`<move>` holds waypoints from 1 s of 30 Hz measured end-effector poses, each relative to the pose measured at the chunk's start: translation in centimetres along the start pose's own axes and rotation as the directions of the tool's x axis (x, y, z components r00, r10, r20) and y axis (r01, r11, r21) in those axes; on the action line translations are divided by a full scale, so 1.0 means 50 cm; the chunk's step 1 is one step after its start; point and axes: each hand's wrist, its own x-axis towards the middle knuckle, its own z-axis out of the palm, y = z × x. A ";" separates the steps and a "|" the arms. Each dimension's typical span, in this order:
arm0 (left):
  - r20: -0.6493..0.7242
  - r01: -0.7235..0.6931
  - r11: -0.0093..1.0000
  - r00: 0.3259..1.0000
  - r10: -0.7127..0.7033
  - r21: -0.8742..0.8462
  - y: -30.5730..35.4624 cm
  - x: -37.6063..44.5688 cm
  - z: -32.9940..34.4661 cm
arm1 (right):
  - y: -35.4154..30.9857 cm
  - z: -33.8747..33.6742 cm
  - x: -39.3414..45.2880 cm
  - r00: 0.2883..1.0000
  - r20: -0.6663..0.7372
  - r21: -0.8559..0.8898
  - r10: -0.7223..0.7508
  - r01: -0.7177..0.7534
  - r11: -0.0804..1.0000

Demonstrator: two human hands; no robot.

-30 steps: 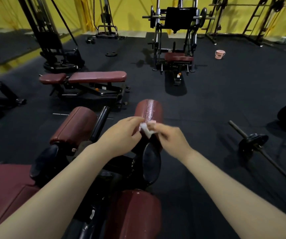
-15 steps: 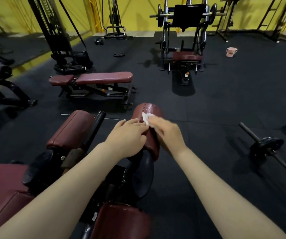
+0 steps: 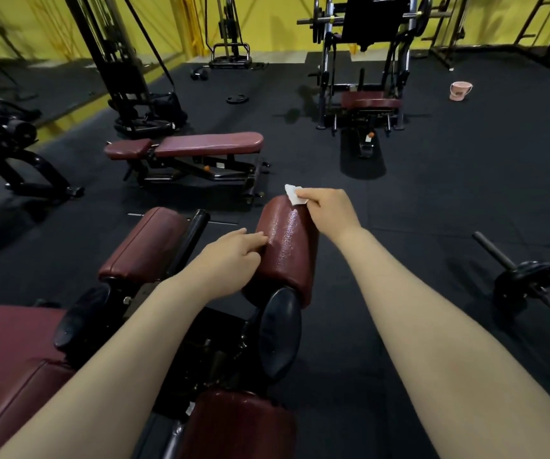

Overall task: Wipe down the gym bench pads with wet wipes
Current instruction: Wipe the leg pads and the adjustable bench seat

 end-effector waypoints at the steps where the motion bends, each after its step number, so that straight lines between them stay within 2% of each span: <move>1: 0.000 -0.016 1.000 1.000 0.016 0.005 0.002 -0.002 0.004 | -0.005 0.003 -0.023 1.000 0.003 0.027 -0.019 0.019 0.999; 3: -0.001 -0.025 1.000 1.000 0.025 0.016 -0.002 -0.001 0.013 | -0.015 -0.002 -0.103 0.983 0.011 0.065 -0.181 0.179 0.982; 6: -0.026 -0.018 1.000 1.000 0.017 -0.014 -0.019 0.004 0.016 | -0.026 -0.023 -0.233 0.872 0.126 0.147 -0.474 0.456 0.878; 8: -0.042 0.003 0.999 0.999 -0.005 -0.041 -0.029 0.004 0.018 | -0.030 -0.026 -0.246 0.796 0.183 0.137 -0.576 0.560 0.817; 9: -0.046 0.019 0.999 0.999 -0.021 -0.045 -0.034 0.003 0.017 | -0.029 -0.022 -0.224 0.791 0.171 0.100 -0.588 0.580 0.809; 11: -0.026 0.052 0.999 0.998 -0.052 -0.014 -0.040 0.003 0.011 | -0.021 -0.008 -0.147 0.866 0.071 0.000 -0.495 0.496 0.868; 13: -0.029 0.033 0.999 0.999 -0.032 0.025 -0.040 0.003 0.004 | -0.014 0.000 -0.068 0.956 -0.012 -0.062 -0.292 0.291 0.955; 15: -0.100 -0.030 1.000 0.995 0.031 0.010 -0.027 0.000 0.002 | -0.012 0.011 -0.034 0.988 -0.017 -0.035 -0.153 0.153 0.988; 16: -0.129 -0.055 0.998 0.990 0.054 0.000 -0.020 -0.002 0.004 | -0.017 0.017 -0.041 0.991 -0.025 -0.012 -0.128 0.128 0.992; 19: -0.097 -0.077 0.996 0.992 0.081 0.046 -0.009 -0.014 0.021 | -0.028 0.011 -0.139 0.966 -0.025 0.086 -0.259 0.260 0.962; 22: -0.059 -0.034 0.998 0.998 0.038 0.057 -0.021 -0.016 0.024 | -0.024 -0.010 -0.263 0.887 0.052 0.203 -0.459 0.441 0.874; 24: -0.057 0.014 0.999 0.998 -0.011 0.045 -0.027 -0.010 0.016 | -0.013 -0.013 -0.249 0.851 0.073 0.161 -0.520 0.505 0.848; 26: -0.029 0.063 0.996 0.998 -0.062 0.055 -0.034 -0.004 0.013 | -0.003 -0.001 -0.174 0.875 0.043 0.039 -0.483 0.482 0.876; 27: 0.002 0.083 0.994 0.996 -0.084 0.066 -0.040 -0.004 0.014 | 0.002 0.005 -0.127 0.905 0.005 0.002 -0.425 0.425 0.905; 30: 0.054 0.102 0.992 0.993 -0.106 0.080 -0.051 -0.007 0.013 | 0.006 0.010 -0.035 0.986 -0.055 0.066 -0.157 0.161 0.985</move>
